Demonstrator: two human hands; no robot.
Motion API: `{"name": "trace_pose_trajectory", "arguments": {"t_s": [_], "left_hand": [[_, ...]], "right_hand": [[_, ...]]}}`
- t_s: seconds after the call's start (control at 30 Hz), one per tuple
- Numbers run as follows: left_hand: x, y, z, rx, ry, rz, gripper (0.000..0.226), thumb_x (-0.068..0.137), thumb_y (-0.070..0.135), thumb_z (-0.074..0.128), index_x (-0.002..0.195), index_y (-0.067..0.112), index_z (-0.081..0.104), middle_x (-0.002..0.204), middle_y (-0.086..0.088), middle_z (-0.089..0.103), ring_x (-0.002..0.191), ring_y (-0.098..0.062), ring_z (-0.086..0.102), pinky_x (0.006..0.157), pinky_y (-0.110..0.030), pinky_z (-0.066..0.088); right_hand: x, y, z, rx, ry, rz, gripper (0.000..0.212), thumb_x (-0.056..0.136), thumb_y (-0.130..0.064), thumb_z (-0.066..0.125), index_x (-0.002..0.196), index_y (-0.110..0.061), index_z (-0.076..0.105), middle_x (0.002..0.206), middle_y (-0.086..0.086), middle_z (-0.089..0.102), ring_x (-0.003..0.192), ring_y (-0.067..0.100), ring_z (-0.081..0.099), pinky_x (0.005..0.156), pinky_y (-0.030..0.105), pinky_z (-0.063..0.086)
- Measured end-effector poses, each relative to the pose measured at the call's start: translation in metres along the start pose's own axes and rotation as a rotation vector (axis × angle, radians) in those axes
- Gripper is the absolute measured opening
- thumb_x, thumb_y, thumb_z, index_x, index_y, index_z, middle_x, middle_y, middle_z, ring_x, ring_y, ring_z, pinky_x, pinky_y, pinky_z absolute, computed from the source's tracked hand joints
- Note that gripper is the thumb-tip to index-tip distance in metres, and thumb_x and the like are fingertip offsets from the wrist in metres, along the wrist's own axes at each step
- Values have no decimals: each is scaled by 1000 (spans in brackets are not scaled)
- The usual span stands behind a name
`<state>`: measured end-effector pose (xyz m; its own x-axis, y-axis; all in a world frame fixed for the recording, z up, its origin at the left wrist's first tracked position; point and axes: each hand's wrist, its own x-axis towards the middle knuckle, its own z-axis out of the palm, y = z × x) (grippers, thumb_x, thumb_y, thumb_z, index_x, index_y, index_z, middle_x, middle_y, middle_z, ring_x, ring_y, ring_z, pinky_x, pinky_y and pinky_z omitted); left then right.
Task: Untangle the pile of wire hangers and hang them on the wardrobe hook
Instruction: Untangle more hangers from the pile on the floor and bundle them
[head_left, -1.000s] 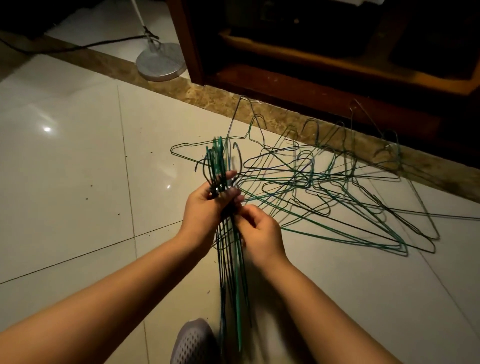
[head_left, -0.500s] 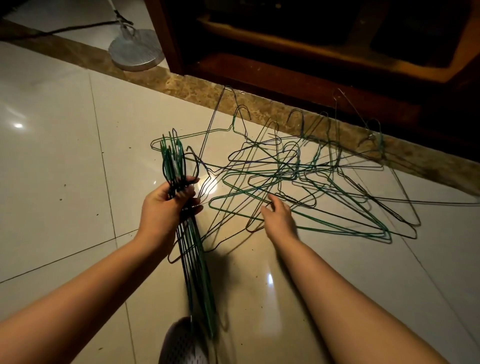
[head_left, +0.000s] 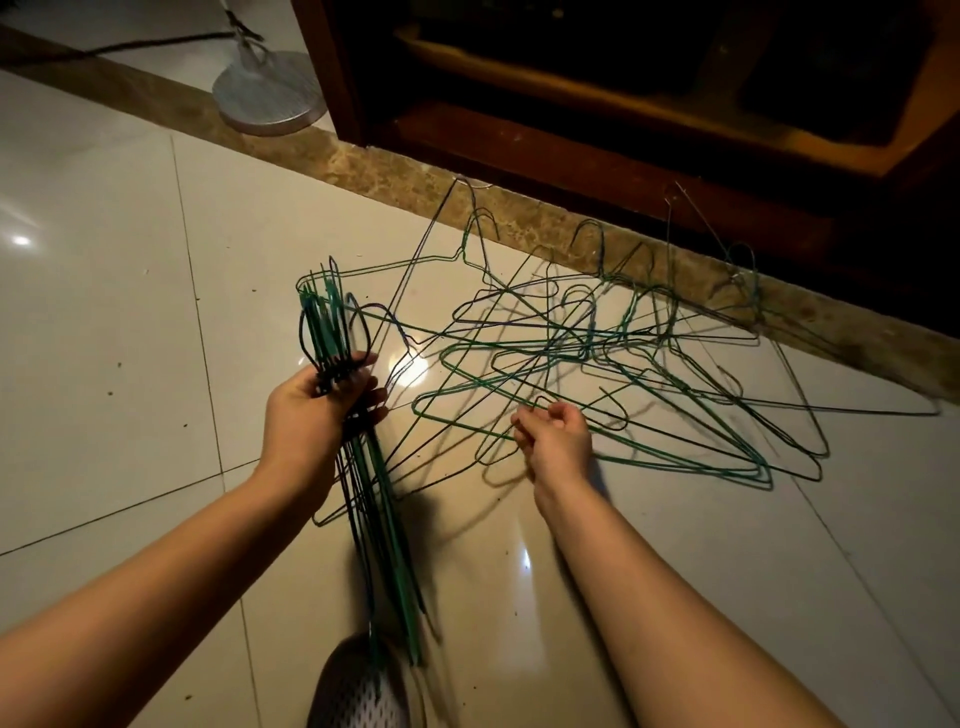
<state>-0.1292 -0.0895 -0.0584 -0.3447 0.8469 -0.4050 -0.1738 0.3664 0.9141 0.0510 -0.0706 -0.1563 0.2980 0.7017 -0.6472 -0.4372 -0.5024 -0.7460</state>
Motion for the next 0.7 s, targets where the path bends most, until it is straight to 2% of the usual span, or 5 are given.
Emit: {"name": "trace_pose_trajectory", "arguments": {"t_s": [0.13,0.27,0.37,0.53,0.7], "left_hand": [[0,3,2,-3,-7,24,18,94,6,47,93,16,62,88,-9,60,81,-20,61,72,-28,56],[0,3,4,-2,-5,28,20,95,6,46,91,17,62,88,-9,59,81,-20,61,68,-25,57],[0,1,5,-3,0,25,20,95,6,47,91,17,63,87,-8,60,81,-19,62,68,-24,58],[-1,-1,10,3,-14,27,19,94,6,48,91,17,63,86,-7,60,80,-18,62,67,-24,58],[-2,-1,14,11,-19,31,18,94,6,49,91,16,63,87,-7,59,80,-19,62,65,-22,58]], "right_hand": [[-8,-10,-5,141,-33,90,30,86,11,53,97,-15,43,84,8,60,67,12,58,52,15,48],[-12,-21,-15,164,-83,81,43,87,12,50,117,-19,44,84,7,60,67,12,58,51,14,47],[-15,-30,-22,178,-96,102,37,88,11,49,106,-21,50,79,7,60,65,13,57,54,18,45],[-16,-38,-29,195,-45,76,13,95,-10,48,89,-20,52,68,3,56,57,11,55,54,20,42],[-10,-37,-32,191,64,-23,20,98,-11,45,81,-19,53,50,-5,59,42,2,55,44,15,41]]}}
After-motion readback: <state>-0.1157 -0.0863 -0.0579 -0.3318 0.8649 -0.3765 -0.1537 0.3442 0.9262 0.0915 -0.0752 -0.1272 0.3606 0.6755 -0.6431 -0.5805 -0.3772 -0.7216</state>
